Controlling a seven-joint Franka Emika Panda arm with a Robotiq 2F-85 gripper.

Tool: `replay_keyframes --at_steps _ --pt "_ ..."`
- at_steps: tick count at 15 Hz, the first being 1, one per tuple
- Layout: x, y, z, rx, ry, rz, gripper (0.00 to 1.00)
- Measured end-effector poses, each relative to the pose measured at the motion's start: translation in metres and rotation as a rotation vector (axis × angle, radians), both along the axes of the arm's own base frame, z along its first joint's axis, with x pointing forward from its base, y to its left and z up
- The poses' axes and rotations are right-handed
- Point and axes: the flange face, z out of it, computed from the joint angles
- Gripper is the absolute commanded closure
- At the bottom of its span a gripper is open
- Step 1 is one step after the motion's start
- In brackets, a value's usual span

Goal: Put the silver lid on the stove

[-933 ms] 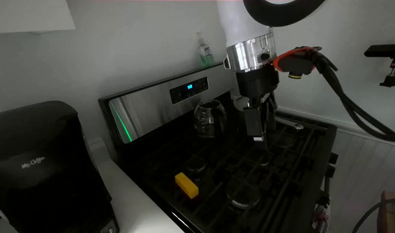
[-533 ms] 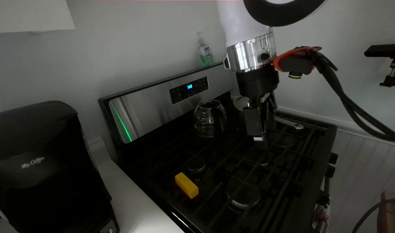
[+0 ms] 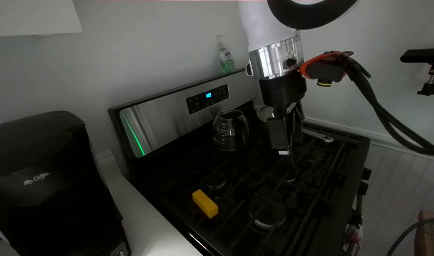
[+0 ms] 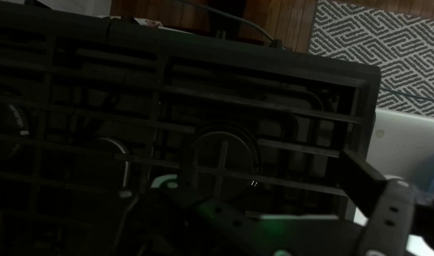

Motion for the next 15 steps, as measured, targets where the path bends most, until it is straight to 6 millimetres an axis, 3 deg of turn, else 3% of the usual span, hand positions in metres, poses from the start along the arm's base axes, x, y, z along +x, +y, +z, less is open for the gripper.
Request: replay_keyframes --at_steps 5,10,12,15 --pt "0.005 0.005 -0.011 0.045 0.009 -0.06 0.0" --pt "0.033 0.012 -0.039 0.155 -0.01 -0.18 0.0" --pt "0.045 -0.003 -0.04 0.14 -0.04 -0.263 0.0" --pt "0.056 -0.04 -0.022 0.086 -0.121 -0.385 0.0"
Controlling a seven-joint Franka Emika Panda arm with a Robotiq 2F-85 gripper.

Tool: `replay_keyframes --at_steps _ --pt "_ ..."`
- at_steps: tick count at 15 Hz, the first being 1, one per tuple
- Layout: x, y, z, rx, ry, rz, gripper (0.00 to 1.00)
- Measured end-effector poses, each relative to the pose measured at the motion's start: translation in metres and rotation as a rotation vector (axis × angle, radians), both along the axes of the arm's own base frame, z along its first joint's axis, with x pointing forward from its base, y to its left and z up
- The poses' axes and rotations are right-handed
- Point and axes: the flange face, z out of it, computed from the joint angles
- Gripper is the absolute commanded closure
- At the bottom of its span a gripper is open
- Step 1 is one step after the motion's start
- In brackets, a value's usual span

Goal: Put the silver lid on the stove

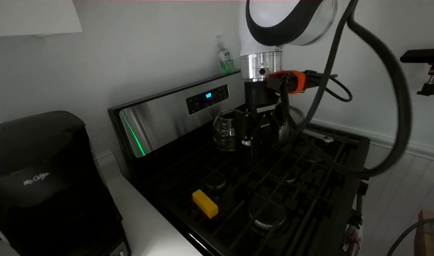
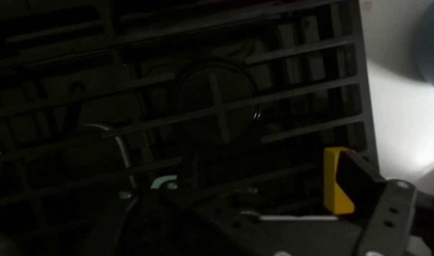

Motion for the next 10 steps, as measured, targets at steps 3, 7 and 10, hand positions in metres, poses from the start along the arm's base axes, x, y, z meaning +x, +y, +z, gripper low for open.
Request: replay_keyframes --at_steps 3,7,10 --pt "0.0 -0.043 0.025 -0.073 -0.068 -0.124 0.0" --pt "-0.005 -0.068 0.043 -0.11 -0.106 -0.226 0.0" --pt "-0.002 -0.074 0.044 -0.109 -0.12 -0.272 0.0"
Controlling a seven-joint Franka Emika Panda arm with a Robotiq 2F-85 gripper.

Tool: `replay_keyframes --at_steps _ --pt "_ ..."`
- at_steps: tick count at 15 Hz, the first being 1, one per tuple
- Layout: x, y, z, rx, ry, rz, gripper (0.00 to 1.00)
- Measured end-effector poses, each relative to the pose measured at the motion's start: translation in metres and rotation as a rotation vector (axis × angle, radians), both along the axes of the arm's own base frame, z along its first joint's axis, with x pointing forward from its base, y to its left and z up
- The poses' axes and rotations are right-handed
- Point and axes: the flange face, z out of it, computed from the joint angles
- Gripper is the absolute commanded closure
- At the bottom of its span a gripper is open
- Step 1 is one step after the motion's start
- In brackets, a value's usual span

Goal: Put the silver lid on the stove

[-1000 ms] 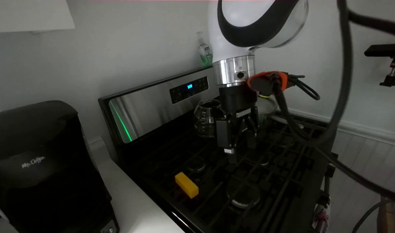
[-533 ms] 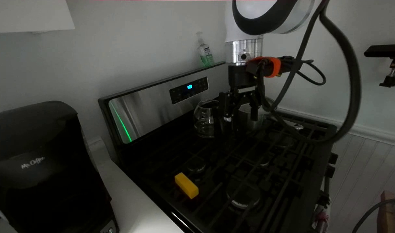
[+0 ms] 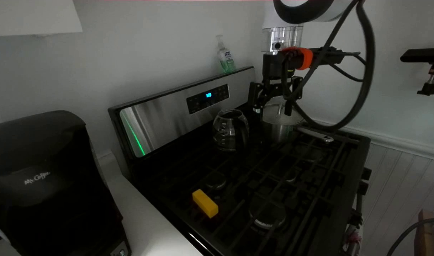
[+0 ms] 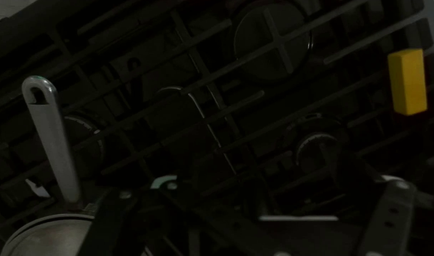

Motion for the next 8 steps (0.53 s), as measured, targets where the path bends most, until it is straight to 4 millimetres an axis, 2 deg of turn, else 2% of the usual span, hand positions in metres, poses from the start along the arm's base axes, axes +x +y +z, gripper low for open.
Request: replay_keyframes --at_steps 2,6,8 --pt "0.007 -0.033 0.006 -0.005 -0.058 -0.09 0.0" --pt "0.007 -0.144 0.017 -0.033 -0.167 -0.296 0.0" --pt "0.005 -0.189 0.018 -0.054 -0.209 -0.4 0.0"
